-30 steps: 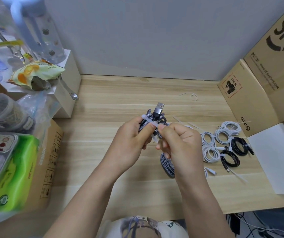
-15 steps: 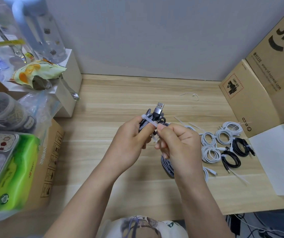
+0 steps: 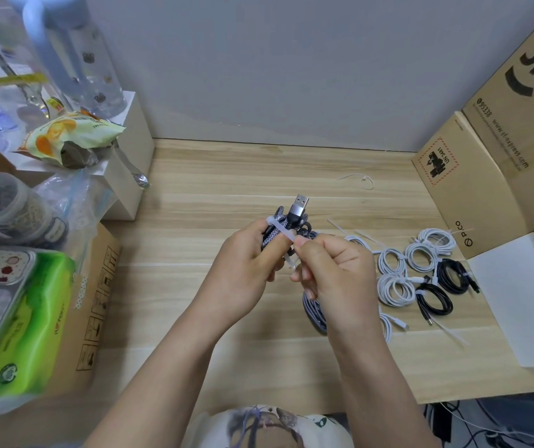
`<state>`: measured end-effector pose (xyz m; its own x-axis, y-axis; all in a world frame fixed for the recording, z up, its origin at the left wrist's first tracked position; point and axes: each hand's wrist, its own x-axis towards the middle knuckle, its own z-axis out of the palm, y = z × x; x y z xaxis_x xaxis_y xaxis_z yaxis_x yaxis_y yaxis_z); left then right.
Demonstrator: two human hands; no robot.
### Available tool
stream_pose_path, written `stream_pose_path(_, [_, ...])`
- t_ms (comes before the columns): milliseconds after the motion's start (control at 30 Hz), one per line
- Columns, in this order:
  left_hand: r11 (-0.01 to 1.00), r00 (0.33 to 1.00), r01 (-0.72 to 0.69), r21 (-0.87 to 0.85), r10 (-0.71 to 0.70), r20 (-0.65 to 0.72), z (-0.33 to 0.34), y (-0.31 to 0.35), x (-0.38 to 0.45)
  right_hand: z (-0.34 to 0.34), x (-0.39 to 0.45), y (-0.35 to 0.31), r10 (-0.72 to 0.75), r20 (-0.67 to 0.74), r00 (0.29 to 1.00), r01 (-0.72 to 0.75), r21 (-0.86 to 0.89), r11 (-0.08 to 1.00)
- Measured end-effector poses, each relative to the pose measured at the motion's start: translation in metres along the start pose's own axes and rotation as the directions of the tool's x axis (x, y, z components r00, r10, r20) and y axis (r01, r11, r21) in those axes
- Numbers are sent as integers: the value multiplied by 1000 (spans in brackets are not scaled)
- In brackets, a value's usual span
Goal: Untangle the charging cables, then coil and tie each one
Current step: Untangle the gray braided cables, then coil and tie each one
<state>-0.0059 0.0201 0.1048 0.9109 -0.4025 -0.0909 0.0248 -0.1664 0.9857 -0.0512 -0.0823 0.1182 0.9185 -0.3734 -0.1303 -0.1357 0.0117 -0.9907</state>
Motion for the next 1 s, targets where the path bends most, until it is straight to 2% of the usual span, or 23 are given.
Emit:
stream_pose_path(567, [1000, 1000, 15, 19, -15, 7, -1, -4, 1, -1, 1, 2, 28, -14, 1000, -28, 7, 1000])
stream_pose_path(667, [994, 999, -36, 105, 32, 33, 0, -10, 0, 0, 2, 2, 35, -3, 999, -35, 2, 999])
stream_pose_path(767, [938, 995, -76, 338, 47, 92, -1, -11, -2, -4, 5, 4, 70, -11, 997, -71, -7, 997])
stream_pose_path(800, [906, 993, -91, 413, 49, 111, -1, -12, -2, -7, 7, 4, 62, -25, 998, -63, -50, 997])
stream_pose_path(867, [853, 989, -117, 509, 52, 140, -2, -13, -2, -13, 9, 6, -29, -46, 999, 14, -290, 957])
stream_pose_path(933, [827, 986, -127, 548, 47, 157, -3, -16, -3, -17, 10, 9, -179, -39, 983, 123, -584, 802])
stream_pose_path(1000, [833, 982, -136, 537, 40, 186, -1, -17, -4, -19, 10, 8, -352, -58, 934, 207, -717, 666])
